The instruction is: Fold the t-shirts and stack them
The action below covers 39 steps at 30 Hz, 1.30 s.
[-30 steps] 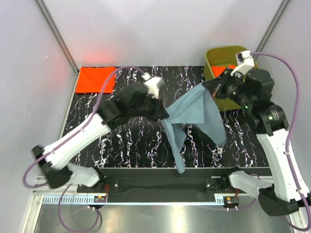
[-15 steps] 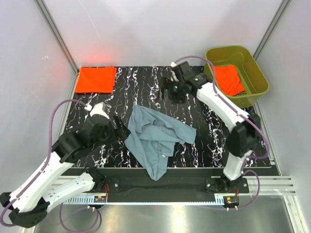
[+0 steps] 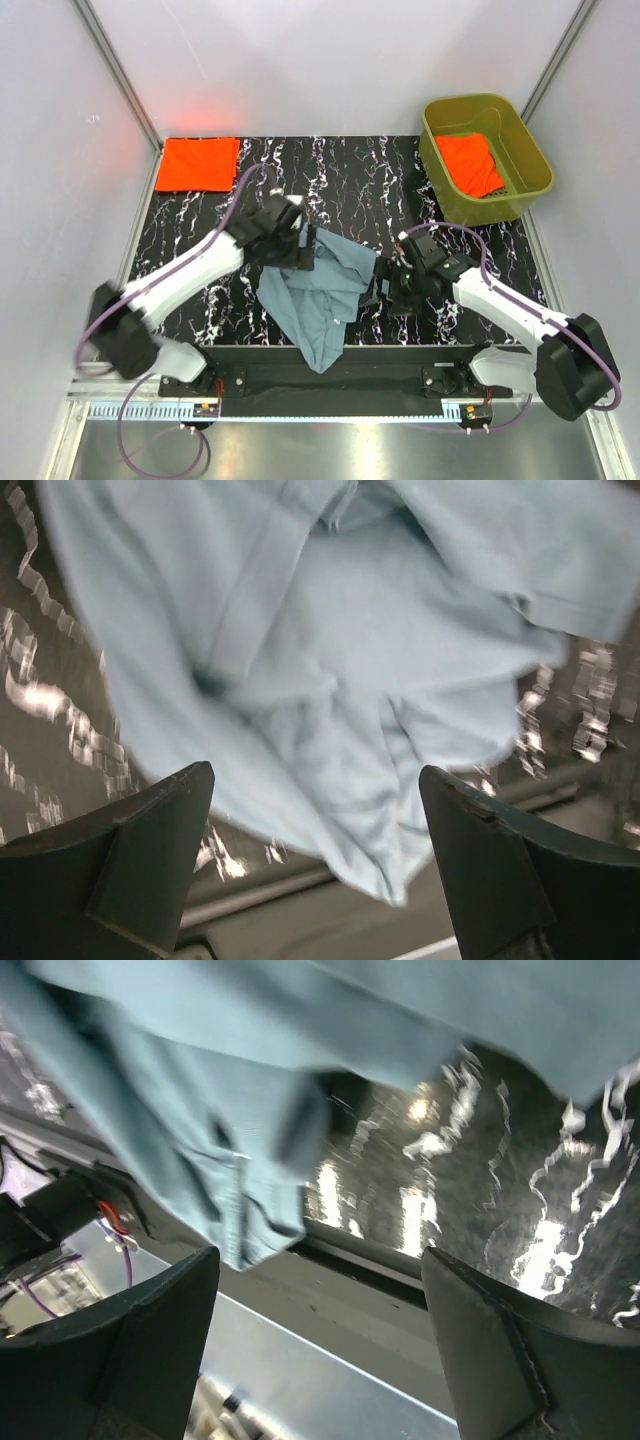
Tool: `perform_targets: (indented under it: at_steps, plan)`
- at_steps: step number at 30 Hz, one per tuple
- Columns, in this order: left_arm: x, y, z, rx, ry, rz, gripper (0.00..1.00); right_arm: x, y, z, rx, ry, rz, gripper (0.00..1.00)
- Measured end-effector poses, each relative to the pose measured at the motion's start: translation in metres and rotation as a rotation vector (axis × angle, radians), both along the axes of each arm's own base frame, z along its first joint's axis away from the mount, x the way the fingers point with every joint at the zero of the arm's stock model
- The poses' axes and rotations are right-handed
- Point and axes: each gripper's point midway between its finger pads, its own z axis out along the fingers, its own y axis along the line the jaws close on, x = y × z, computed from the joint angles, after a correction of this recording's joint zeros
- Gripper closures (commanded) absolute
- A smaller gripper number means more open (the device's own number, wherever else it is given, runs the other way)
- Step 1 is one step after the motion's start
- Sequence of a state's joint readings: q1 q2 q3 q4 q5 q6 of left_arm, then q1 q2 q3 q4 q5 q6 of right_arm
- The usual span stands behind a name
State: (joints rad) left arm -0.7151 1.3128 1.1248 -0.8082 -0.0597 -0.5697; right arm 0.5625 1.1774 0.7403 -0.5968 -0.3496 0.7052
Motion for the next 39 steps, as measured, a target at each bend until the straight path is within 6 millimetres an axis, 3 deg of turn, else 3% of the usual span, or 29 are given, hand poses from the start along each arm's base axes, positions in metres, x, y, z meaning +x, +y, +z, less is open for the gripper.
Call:
perform_targets:
  at_steps: [3,9,12,13,16,17,18,20,22,24,26,29,31,34,36,39]
  plan:
    - [0.027,-0.016,-0.031,0.061,0.063,-0.070,0.12,-0.013,0.000,-0.022,0.013,0.084,-0.028,0.09]
    - [0.048,-0.018,-0.078,0.157,0.150,-0.125,0.25,0.007,0.025,-0.028,0.098,0.075,-0.029,0.11]
    - [0.049,-0.012,-0.095,0.184,0.197,-0.123,0.39,0.012,0.036,-0.037,0.118,0.089,-0.020,0.15]
    - [0.050,-0.010,-0.098,0.191,0.205,-0.124,0.51,0.013,0.039,-0.039,0.122,0.094,-0.019,0.18]
    - [0.051,-0.005,-0.103,0.205,0.220,-0.117,0.69,0.013,0.045,-0.054,0.109,0.123,-0.014,0.35]
    - [0.052,-0.003,-0.102,0.211,0.216,-0.117,0.84,0.012,0.046,-0.059,0.102,0.135,-0.014,0.57]
    - [0.054,-0.002,-0.102,0.212,0.213,-0.112,0.94,0.012,0.048,-0.063,0.096,0.144,-0.012,0.72]
    - [0.057,0.001,-0.096,0.221,0.198,-0.107,1.00,0.014,0.048,-0.067,0.074,0.147,-0.019,1.00]
    - [0.061,0.005,-0.081,0.220,0.167,-0.100,1.00,0.021,0.042,-0.066,0.014,0.136,-0.046,1.00]
    - [0.065,0.009,-0.055,0.202,0.114,-0.080,1.00,0.032,0.033,-0.055,-0.059,0.088,-0.067,1.00]
    - [0.072,0.018,-0.009,0.160,0.007,-0.041,1.00,0.046,0.017,-0.031,-0.156,-0.002,-0.092,1.00]
    - [0.072,0.037,0.080,0.054,-0.216,0.032,1.00,0.068,-0.010,0.033,-0.265,-0.192,-0.128,1.00]
    - [0.058,0.056,0.138,-0.028,-0.366,0.080,1.00,0.075,-0.027,0.082,-0.288,-0.324,-0.153,1.00]
    - [0.021,0.082,0.193,-0.127,-0.520,0.128,1.00,0.067,-0.055,0.154,-0.282,-0.496,-0.196,1.00]
    - [-0.003,0.099,0.210,-0.163,-0.571,0.155,1.00,0.056,-0.073,0.191,-0.275,-0.578,-0.227,1.00]
    - [-0.037,0.128,0.223,-0.186,-0.624,0.225,1.00,0.043,-0.093,0.229,-0.269,-0.656,-0.263,1.00]
